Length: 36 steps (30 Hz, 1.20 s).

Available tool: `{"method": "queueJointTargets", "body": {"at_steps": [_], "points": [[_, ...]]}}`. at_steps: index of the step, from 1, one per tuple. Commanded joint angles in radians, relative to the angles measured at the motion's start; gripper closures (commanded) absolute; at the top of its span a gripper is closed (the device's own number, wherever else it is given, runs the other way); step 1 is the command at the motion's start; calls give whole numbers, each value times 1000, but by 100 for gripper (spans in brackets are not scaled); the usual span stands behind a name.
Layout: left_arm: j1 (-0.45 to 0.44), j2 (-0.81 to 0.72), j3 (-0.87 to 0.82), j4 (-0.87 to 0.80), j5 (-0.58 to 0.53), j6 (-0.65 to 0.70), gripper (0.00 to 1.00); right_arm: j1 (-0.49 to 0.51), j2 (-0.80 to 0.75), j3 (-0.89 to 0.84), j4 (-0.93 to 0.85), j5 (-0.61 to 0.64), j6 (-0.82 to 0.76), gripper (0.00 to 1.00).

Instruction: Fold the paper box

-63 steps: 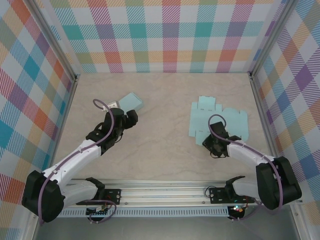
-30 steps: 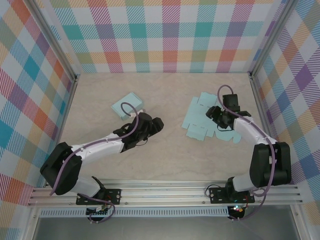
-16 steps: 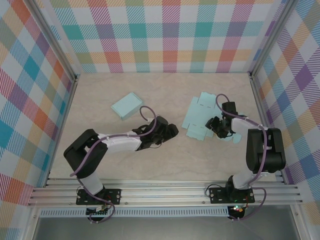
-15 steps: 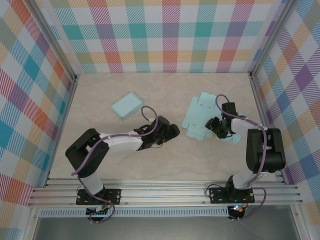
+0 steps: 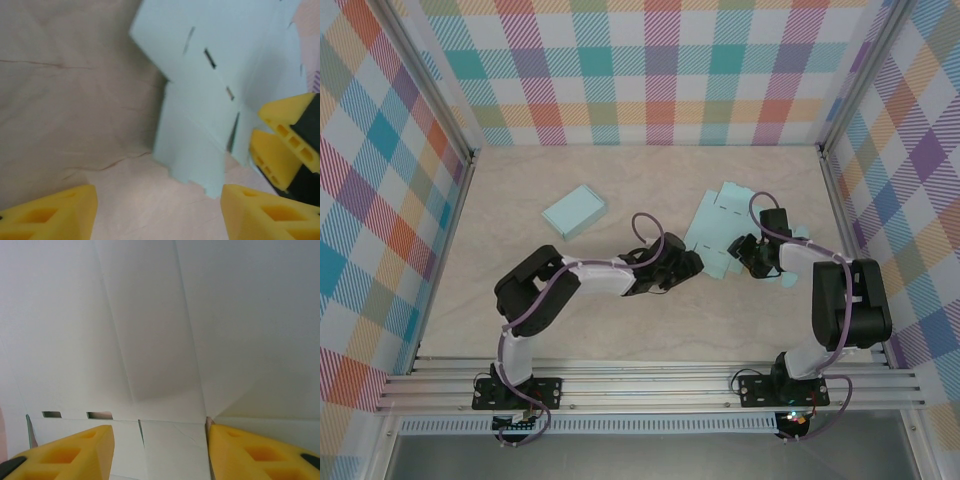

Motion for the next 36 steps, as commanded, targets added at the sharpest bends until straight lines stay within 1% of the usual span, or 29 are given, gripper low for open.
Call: {"method": "queueJointTargets", "body": {"at_steps": [1, 7, 11, 13, 16, 17, 18, 19, 22, 25, 28, 30, 33, 36], "points": [[-9, 69, 43, 45, 18, -27, 41, 45, 52, -31, 63, -108, 27, 48], [-9, 142, 114, 52, 35, -30, 47, 45, 57, -36, 79, -118, 30, 47], [-11, 170, 147, 58, 27, -18, 58, 45, 55, -36, 82, -122, 29, 47], [-11, 175, 164, 41, 6, 2, 66, 44, 51, -39, 83, -126, 27, 48], [-11, 170, 202, -43, -49, 59, 82, 44, 38, -40, 82, -133, 22, 48], [-10, 164, 215, -78, -76, 83, 87, 46, 29, -40, 80, -136, 15, 47], [-10, 157, 225, -109, -103, 107, 95, 45, 17, -41, 75, -140, 9, 47], [-10, 147, 229, -131, -128, 127, 100, 46, 4, -40, 71, -143, 2, 47], [-9, 103, 230, -206, -221, 203, 100, 48, -53, -30, 38, -161, -31, 44], [-9, 42, 220, -276, -333, 321, 100, 53, -127, -17, -7, -178, -75, 37], [-9, -41, 177, -308, -430, 476, 100, 65, -218, 5, -59, -192, -131, 30], [-8, -108, 132, -302, -482, 588, 100, 76, -285, 24, -96, -204, -170, 24], [1, -201, 69, -275, -510, 739, 100, 92, -394, 58, -132, -238, -222, 12], [24, -291, 4, -229, -474, 872, 100, 103, -476, 116, -184, -260, -268, 0]]}}
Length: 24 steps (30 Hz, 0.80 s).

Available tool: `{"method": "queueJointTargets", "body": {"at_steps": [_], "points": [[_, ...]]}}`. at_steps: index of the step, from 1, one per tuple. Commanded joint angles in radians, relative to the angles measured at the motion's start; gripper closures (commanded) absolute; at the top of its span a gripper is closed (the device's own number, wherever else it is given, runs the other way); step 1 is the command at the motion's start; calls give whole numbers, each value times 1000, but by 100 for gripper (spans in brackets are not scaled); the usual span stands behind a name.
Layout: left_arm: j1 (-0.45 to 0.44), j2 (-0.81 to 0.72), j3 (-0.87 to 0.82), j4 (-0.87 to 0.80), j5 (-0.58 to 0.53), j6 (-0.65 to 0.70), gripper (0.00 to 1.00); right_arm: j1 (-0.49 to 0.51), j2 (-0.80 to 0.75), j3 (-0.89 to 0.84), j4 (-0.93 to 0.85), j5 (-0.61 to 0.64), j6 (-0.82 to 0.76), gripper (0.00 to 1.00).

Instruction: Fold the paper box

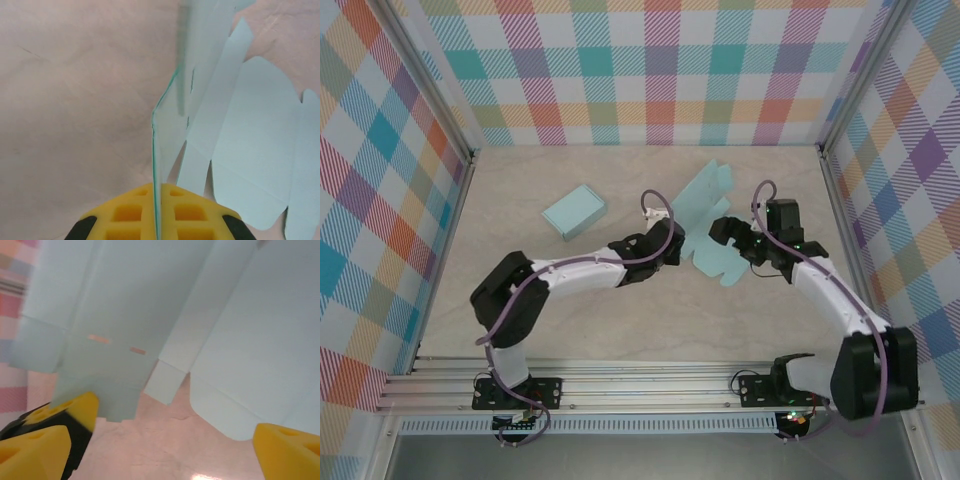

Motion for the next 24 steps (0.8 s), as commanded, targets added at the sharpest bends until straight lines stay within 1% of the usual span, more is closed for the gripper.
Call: {"method": "queueJointTargets", "body": {"at_steps": [1, 3, 5, 9, 12, 13, 16, 18, 21, 24], "points": [[27, -115, -66, 32, -27, 250, 100, 12, -79, 82, -83, -57, -95, 0], [57, -180, -113, 48, 26, 325, 100, 12, -111, 109, -103, -62, -126, 0], [87, -251, -160, 63, 81, 396, 100, 12, -137, 119, -102, -36, -150, 0], [143, -389, -241, 67, 173, 537, 100, 12, -160, 108, -44, 16, -196, 0], [190, -487, -293, 57, 244, 634, 100, 12, -147, 103, 8, 38, -239, 0], [210, -522, -307, 50, 284, 663, 100, 12, -137, 106, 20, 34, -253, 0], [278, -608, -328, 13, 393, 715, 100, 12, -105, 113, 58, 2, -310, 0], [327, -653, -328, -25, 467, 742, 100, 12, -94, 111, 82, 4, -340, 0], [373, -706, -326, -71, 543, 809, 100, 12, -76, 107, 127, 2, -384, 0], [410, -746, -317, -102, 602, 867, 100, 12, -64, 112, 155, -22, -441, 3]]}}
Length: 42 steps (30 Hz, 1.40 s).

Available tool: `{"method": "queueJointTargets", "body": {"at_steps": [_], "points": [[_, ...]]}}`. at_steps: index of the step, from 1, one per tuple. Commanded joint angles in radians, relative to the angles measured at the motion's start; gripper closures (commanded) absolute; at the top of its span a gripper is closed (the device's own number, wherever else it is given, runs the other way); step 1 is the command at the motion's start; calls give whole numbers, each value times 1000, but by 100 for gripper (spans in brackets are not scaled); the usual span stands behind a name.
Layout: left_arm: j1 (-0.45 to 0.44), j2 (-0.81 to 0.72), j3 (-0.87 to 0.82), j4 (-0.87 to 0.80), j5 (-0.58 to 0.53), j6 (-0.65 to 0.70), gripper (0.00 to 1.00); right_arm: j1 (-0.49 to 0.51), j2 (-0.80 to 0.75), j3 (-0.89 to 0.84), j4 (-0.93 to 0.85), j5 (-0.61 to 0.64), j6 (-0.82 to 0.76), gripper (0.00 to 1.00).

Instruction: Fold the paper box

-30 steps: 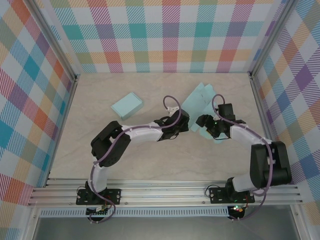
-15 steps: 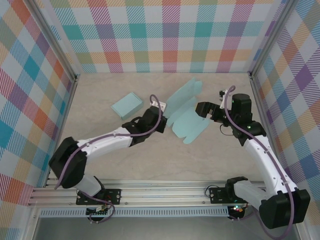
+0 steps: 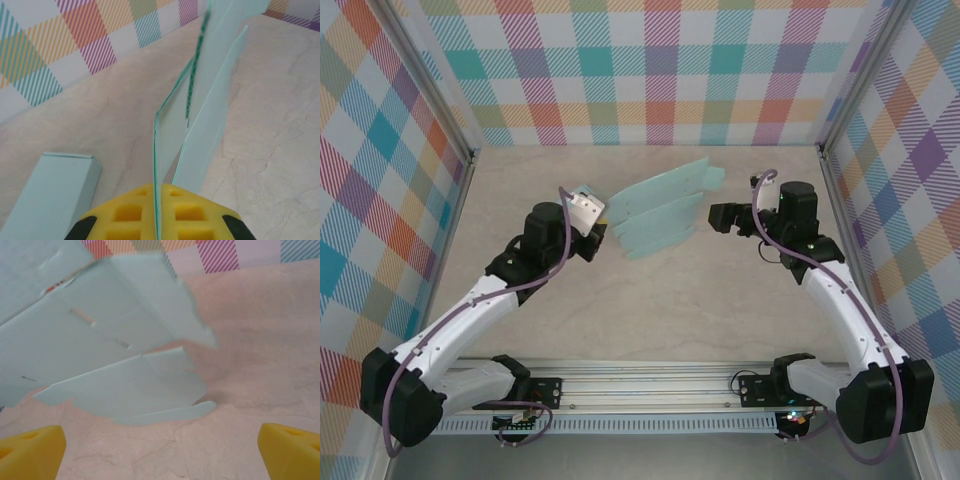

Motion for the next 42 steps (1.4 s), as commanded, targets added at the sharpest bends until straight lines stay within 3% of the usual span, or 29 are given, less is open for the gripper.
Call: {"method": "queueJointTargets", "body": {"at_steps": [1, 6, 9, 16, 19, 26, 27, 28, 30, 32, 33, 35, 42], "points": [[35, -49, 11, -51, 132, 107, 100, 3, 6, 5, 83, -33, -116, 3], [97, -62, 61, -100, 201, 138, 100, 3, -6, -3, 105, -60, -207, 6], [114, -56, 87, -124, 245, 159, 100, 3, -21, -23, 131, -148, -240, 9], [136, -14, 125, -128, 270, 120, 100, 3, -37, -72, 181, -315, -245, 25], [139, 4, 126, -127, 270, 96, 100, 3, -31, -96, 221, -348, -226, 43], [140, 30, 133, -116, 262, 19, 100, 6, -2, -108, 285, -400, -194, 98], [142, 30, 139, -117, 244, 8, 99, 7, -3, -107, 284, -401, -198, 100], [143, 32, 145, -121, 226, 0, 89, 9, -7, -106, 280, -402, -207, 100], [152, 36, 171, -137, 189, -16, 48, 10, -18, -98, 256, -398, -232, 100], [164, 34, 198, -141, 175, -19, 18, 12, -23, -80, 217, -402, -265, 100], [169, 31, 217, -141, 173, -17, 9, 13, -23, -70, 195, -409, -281, 100], [174, 24, 253, -140, 174, -3, 3, 15, -20, -50, 156, -427, -309, 100], [174, 104, 466, -239, 307, 103, 1, 22, -9, -1, 77, -489, -374, 100]]}}
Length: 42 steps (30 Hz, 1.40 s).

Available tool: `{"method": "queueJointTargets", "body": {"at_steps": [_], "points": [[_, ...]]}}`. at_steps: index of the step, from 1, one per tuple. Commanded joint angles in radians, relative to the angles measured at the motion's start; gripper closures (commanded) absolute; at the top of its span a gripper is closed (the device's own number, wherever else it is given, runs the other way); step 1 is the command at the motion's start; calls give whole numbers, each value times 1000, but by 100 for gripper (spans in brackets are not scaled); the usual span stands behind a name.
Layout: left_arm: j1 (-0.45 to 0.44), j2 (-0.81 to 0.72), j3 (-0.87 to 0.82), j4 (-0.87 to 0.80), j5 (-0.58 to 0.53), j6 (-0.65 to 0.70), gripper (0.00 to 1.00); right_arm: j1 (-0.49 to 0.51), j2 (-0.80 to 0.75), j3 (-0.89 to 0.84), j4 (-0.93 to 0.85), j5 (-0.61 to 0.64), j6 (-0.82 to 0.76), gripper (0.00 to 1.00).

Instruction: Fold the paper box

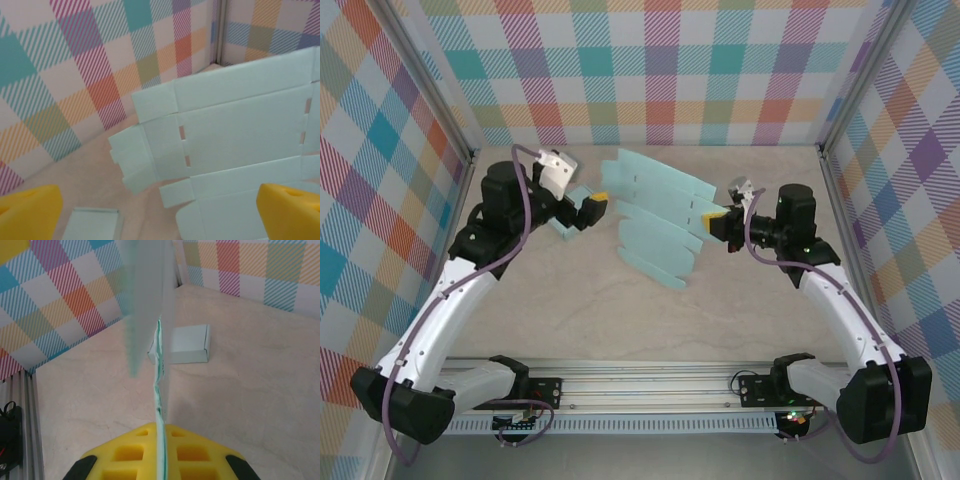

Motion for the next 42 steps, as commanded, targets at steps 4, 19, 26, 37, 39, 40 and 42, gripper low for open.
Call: {"method": "queueJointTargets", "body": {"at_steps": [4, 19, 26, 37, 39, 40, 42], "points": [[12, 151, 227, -179, 139, 188, 4, 12, 14, 70, -81, -96, -83, 100], [54, 345, 392, -197, 383, 478, 0, 156, 82, 302, -428, -46, -245, 100], [84, 436, 577, -488, 461, 661, 1, 202, 77, 332, -435, -24, -256, 100], [85, 492, 666, -716, 560, 793, 21, 218, 75, 334, -412, -29, -247, 100], [85, 494, 654, -706, 540, 785, 22, 219, 74, 335, -408, -34, -244, 100], [85, 494, 654, -703, 526, 780, 22, 219, 74, 334, -406, -39, -242, 100], [85, 502, 655, -699, 500, 775, 22, 219, 73, 335, -403, -46, -240, 100]]}}
